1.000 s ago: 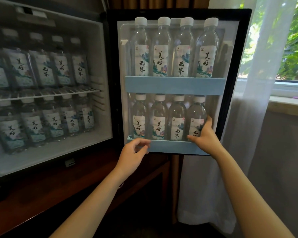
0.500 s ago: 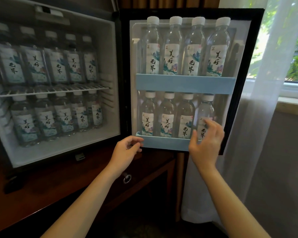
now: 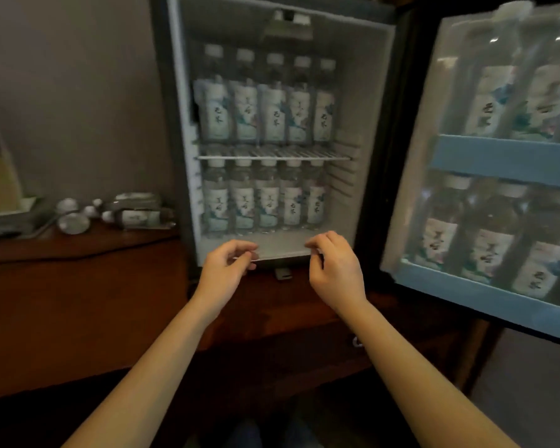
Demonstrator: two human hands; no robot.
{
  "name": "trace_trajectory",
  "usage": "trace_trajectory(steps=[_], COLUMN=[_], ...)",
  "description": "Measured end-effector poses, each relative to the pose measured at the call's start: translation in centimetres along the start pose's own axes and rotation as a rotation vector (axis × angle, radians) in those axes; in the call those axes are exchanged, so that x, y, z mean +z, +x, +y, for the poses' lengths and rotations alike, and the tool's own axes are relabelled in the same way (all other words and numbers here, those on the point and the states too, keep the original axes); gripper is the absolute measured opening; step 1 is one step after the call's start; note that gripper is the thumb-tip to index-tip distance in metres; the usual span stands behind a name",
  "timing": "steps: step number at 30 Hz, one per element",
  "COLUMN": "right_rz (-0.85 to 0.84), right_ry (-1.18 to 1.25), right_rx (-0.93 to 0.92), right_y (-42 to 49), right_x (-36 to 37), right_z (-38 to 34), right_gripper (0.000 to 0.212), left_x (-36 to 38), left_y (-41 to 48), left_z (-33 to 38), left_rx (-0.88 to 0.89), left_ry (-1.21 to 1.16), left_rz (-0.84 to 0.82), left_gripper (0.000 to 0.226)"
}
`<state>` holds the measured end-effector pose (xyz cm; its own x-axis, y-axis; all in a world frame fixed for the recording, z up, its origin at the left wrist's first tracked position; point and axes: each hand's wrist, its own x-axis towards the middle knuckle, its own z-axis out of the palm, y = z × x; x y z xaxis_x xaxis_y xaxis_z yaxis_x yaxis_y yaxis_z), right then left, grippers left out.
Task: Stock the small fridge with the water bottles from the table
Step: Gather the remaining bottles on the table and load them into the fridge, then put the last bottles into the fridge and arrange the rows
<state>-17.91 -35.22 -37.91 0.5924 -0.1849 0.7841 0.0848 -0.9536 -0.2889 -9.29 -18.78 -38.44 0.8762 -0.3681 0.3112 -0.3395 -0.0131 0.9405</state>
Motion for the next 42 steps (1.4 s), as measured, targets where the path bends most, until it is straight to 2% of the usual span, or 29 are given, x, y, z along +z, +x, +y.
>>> trace_trajectory(steps=[7, 14, 18, 22, 26, 31, 35, 38, 42], right_rz=[-0.302, -0.454, -0.582, -0.696, -0.656, -0.610, -0.698, -0.731, -0.798], right_ry=[0.230, 0.329, 0.189, -0.004, -0.105, -0.197, -0.256, -0.341, -0.314], right_rx=[-0.106, -0.159, -0.064, 0.035, 0.120, 0.151, 0.170, 0.102, 0.096], right_y=[2.1, 4.8, 8.2, 12.0, 14.4, 17.1, 19.4, 19.7, 19.5], right_x=[11.2, 20.7, 26.7, 31.7, 35.8, 39.4, 40.8, 41.0, 41.0], right_z=[-9.6, -17.0, -18.8, -19.5, -19.3, -18.4, -17.0, -16.9, -16.9], right_gripper=[0.020, 0.025, 0.036, 0.050, 0.066, 0.098, 0.093, 0.084, 0.093], left_x=[-12.7, -21.4, -23.8, -24.9, -25.8, -26.5, -26.3, -26.5, -26.7], left_y=[-0.7, 1.3, 5.8, 9.8, 11.0, 11.1, 10.9, 11.1, 11.2], left_z=[-4.0, -7.1, -9.4, -11.5, -12.0, -11.5, -12.2, -12.6, -13.0], left_rx=[-0.099, -0.225, -0.309, -0.313, -0.240, -0.083, -0.060, -0.051, -0.079], left_ry=[0.072, 0.099, 0.050, 0.044, 0.077, 0.186, 0.324, 0.346, 0.311], left_rz=[0.280, 0.468, 0.543, 0.573, 0.574, 0.605, 0.553, 0.569, 0.585], left_gripper=[0.024, 0.024, 0.017, 0.016, 0.016, 0.018, 0.018, 0.021, 0.019])
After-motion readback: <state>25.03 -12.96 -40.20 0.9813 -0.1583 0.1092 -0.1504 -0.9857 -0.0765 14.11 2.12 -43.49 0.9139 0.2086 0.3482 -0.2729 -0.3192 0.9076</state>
